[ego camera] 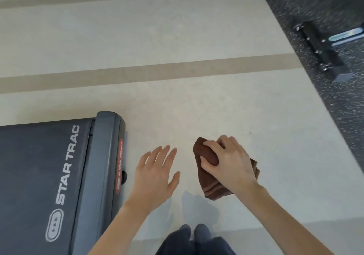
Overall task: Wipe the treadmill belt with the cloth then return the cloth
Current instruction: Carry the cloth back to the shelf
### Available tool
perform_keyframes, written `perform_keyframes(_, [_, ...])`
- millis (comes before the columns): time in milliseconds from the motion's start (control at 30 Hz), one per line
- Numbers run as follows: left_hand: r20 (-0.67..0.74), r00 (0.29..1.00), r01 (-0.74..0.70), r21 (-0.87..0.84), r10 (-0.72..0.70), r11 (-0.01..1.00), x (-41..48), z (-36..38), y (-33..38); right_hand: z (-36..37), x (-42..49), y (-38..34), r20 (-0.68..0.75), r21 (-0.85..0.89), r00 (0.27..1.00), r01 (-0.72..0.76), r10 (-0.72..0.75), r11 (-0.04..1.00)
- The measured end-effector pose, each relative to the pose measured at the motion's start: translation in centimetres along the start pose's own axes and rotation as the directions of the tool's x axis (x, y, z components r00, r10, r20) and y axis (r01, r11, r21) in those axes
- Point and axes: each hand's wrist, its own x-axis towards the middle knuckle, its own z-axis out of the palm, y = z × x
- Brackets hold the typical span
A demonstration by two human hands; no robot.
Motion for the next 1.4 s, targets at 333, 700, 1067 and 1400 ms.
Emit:
perform_keyframes(333, [-0.057,0.988,-0.144,0.002,0.144,0.990,-3.3,-26.5,6.2,-26.9,-1.2,-6.3,-0.127,-0.025,0.989,-0.081,0.077,0.996])
perform_keyframes(700, [-0.215,0.925,-0.310,0.054,0.314,0.949,-5.9,-48.0,11.6,-50.4,-1.0,-13.1,-0.261,-0.085,0.964,0.026,-0.048,0.996])
perform_keyframes(1067, [-0.310,0.950,-0.036,-0.002,0.033,0.999,-7.9,-50.9,16.2,-55.3,-0.6,-8.5,-0.189,-0.075,0.967,0.157,-0.168,0.985])
perform_keyframes(1400, [-0.208,0.966,0.148,-0.053,-0.156,0.988,-7.6,-50.6,18.4,-53.6,2.7,-7.5,-0.124,0.028,0.956,0.270,-0.264,0.963])
